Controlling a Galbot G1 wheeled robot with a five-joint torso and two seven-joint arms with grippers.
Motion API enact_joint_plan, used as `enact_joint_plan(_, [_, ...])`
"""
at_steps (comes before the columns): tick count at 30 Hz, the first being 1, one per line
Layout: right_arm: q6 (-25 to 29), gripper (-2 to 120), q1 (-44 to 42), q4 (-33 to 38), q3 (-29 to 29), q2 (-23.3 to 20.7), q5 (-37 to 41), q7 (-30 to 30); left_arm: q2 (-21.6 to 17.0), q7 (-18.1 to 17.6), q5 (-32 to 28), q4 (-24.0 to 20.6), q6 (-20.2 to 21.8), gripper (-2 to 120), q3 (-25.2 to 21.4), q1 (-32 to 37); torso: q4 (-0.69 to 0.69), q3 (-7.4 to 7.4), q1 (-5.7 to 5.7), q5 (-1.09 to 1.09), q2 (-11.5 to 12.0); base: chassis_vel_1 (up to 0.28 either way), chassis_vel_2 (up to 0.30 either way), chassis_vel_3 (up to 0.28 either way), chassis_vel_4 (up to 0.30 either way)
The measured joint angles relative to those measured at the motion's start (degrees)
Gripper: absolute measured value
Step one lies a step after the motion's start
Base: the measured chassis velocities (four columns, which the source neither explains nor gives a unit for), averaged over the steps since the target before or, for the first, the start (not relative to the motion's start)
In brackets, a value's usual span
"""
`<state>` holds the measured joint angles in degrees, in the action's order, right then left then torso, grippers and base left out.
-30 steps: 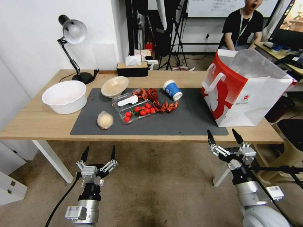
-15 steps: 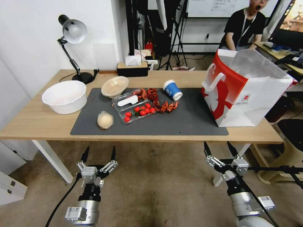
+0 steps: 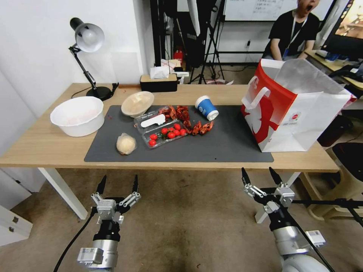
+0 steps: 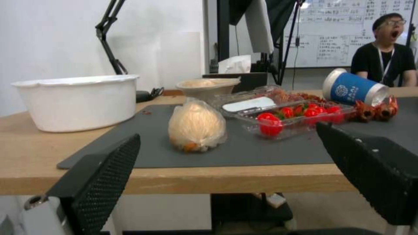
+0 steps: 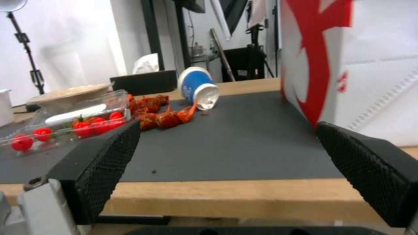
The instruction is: Pick up the trash from the table and place it into the takeout bag.
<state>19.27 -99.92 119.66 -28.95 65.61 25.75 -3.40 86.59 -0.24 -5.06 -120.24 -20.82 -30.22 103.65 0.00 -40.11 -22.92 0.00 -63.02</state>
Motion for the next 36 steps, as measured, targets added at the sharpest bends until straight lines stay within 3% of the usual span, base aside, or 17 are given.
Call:
enact_joint_plan(6, [-5.1,100,4.3,0.7,1.9,-1.8,0.0,-0.4,0.0,0.0,0.0,0.0,0.1,100,0.0,-0.5,0.0,0.0,0.0,0.0,0.0,0.0,0.0,0.0,0.0])
enact_joint_plan(17, [-21.3,100,19.0,3.2,11.6,-4.8,-0.9,-7.0,0.3,0.0,0.2,0.0,0.2,100,0.0,-0.3,0.01,0.0,0.0,0.0,0.0,0.0,0.0,0.0,0.0])
enact_joint_plan(27, [-24.9,100,22.5,2.7,14.1,-5.2,-0.7,-9.0,0.4,0.1,0.3,0.0,0.1,100,0.0,-0.3,-0.01,0.0,0.0,0.01,0.0,0.0,0.0,0.0,0.0])
enact_joint_plan(36, [-30.0,100,32.5,-0.6,18.7,-6.9,2.2,-11.5,0.5,0.2,0.9,0.0,0.3,100,0.0,-0.6,0.01,-0.01,-0.01,0.01,0.0,0.0,0.0,0.0,0.0])
